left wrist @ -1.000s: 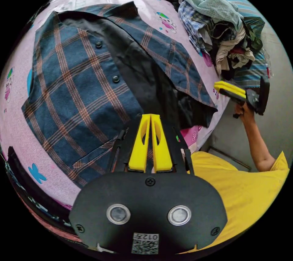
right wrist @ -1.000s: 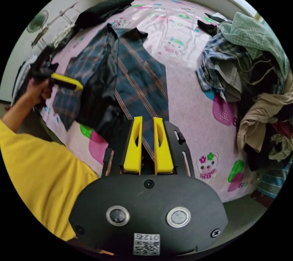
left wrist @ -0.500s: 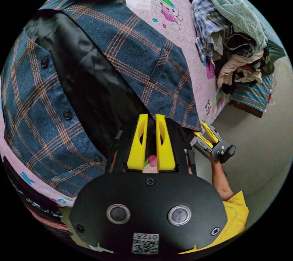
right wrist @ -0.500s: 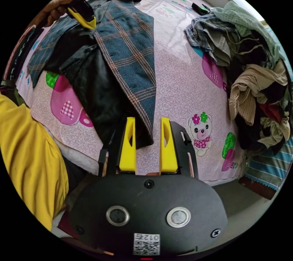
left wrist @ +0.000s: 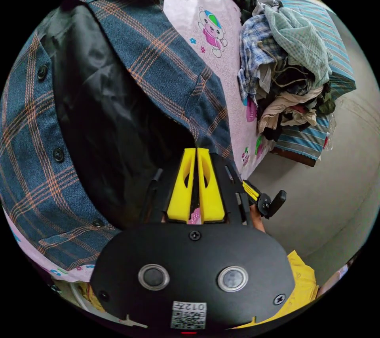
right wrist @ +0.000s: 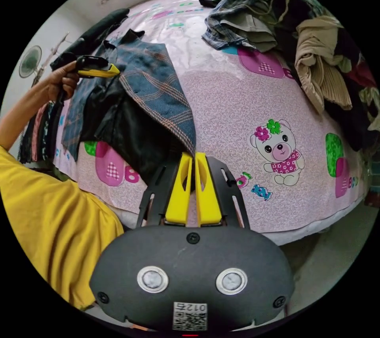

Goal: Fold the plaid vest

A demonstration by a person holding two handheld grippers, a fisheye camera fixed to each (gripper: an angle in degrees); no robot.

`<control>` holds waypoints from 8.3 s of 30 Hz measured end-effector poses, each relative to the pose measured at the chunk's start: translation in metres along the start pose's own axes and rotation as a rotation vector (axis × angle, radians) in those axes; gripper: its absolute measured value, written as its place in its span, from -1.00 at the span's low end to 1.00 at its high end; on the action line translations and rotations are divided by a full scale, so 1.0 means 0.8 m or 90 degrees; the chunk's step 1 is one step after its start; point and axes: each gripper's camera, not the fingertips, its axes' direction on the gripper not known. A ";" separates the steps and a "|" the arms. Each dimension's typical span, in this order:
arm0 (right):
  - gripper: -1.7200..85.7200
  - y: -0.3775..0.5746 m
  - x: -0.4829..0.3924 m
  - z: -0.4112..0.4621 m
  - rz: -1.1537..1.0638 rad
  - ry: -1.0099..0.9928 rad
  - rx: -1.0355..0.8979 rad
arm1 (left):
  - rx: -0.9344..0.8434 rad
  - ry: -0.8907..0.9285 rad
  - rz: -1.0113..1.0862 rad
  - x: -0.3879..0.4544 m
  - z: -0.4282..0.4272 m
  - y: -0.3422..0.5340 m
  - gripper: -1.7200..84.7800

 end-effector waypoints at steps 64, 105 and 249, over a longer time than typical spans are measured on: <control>-0.77 -0.238 -0.017 0.096 0.042 -0.305 -0.140 | 0.105 -0.347 -0.132 -0.037 -0.248 0.371 -0.89; -0.95 -0.255 -0.021 0.100 -0.113 -0.249 -0.273 | 0.028 -0.207 -0.147 -0.062 -0.274 0.487 -0.96; -0.95 -0.184 -0.356 0.090 -0.522 0.129 -0.219 | 0.030 -0.439 -0.012 0.017 -0.095 0.350 -0.95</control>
